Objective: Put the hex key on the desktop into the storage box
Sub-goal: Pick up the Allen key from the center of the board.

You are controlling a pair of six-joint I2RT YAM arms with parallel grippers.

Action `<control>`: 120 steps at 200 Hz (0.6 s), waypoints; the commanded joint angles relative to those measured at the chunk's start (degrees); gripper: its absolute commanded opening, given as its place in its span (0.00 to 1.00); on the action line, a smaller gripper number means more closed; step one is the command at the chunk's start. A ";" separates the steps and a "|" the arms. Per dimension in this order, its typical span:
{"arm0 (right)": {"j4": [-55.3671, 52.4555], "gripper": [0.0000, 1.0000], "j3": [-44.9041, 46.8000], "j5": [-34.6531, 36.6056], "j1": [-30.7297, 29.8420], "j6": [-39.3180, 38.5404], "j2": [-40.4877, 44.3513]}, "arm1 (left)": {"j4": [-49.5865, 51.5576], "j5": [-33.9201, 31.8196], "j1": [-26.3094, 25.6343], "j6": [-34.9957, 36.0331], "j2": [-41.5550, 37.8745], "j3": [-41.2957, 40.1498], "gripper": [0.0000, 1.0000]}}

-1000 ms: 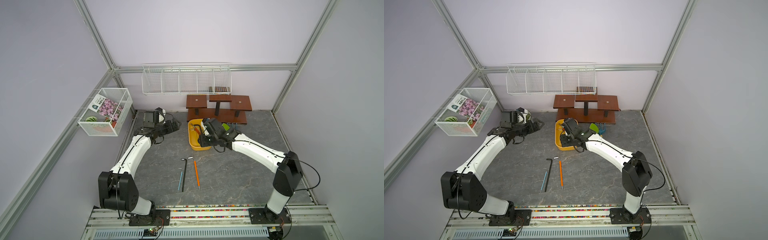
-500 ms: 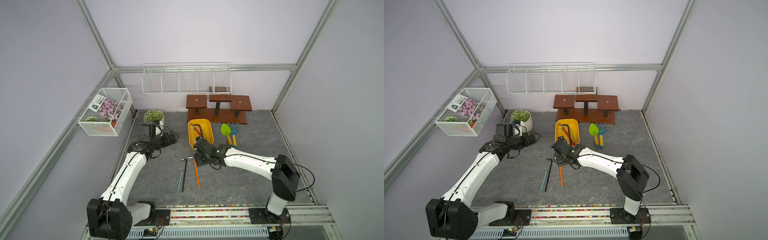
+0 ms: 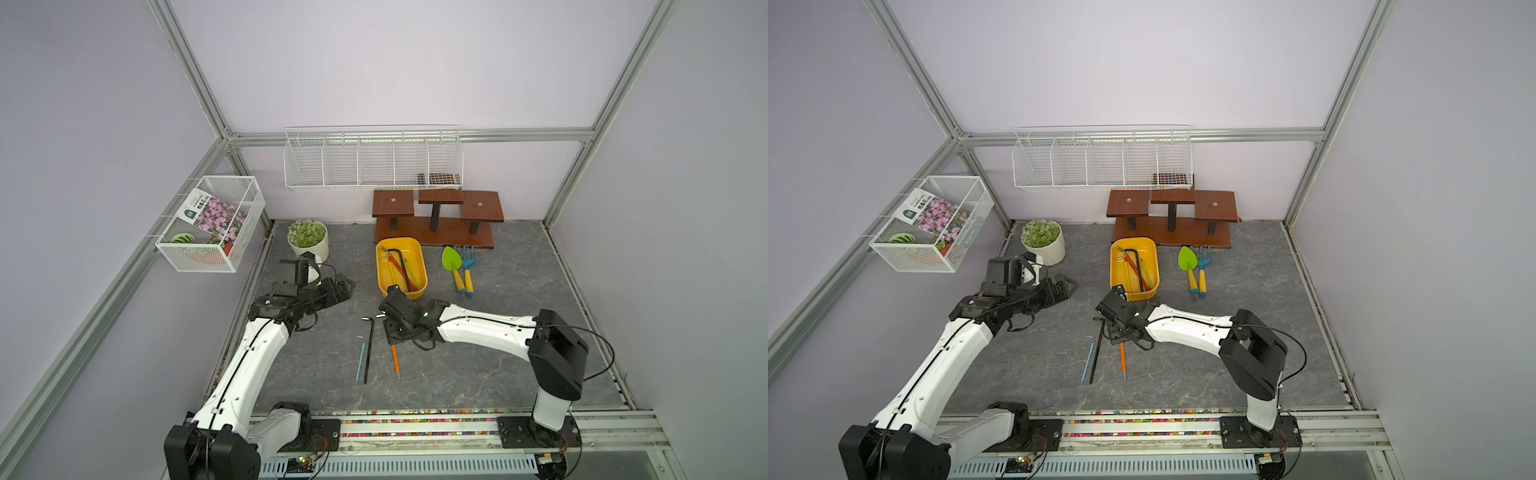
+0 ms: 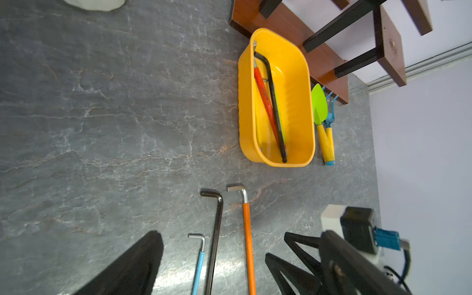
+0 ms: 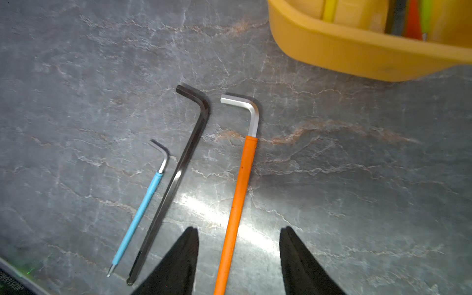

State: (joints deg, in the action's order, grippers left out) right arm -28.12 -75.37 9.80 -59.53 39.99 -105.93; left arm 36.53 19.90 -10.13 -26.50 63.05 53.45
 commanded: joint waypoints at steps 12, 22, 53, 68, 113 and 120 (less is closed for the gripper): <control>0.36 0.55 -0.10 -1.01 -0.41 2.16 -3.24 | 1.62 -1.05 0.21 1.07 0.17 -2.12 1.00; 0.39 0.55 -0.19 -1.18 -0.45 2.47 -3.91 | 2.22 -0.67 0.28 1.54 0.36 -1.43 1.00; -0.30 0.55 -1.25 -1.32 -0.62 2.99 -6.38 | 1.88 -0.96 0.28 1.63 0.15 -1.49 1.00; -0.95 0.55 -2.02 -1.13 -0.75 3.25 -7.54 | 1.79 -0.83 0.27 1.45 0.28 -1.35 1.00; -2.78 0.54 -4.07 -0.24 -1.33 3.82 -10.95 | 1.70 -0.78 0.27 1.63 1.04 -0.98 1.00; -2.91 0.53 -4.21 -0.18 -1.30 3.90 -11.30 | 1.70 -0.78 0.24 1.67 1.16 -0.98 1.00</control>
State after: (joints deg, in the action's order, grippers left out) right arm -28.75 -78.28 9.06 -60.29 42.68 -115.33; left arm 38.11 19.31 -10.13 -26.00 63.72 51.22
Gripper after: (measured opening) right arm 0.537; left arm 0.999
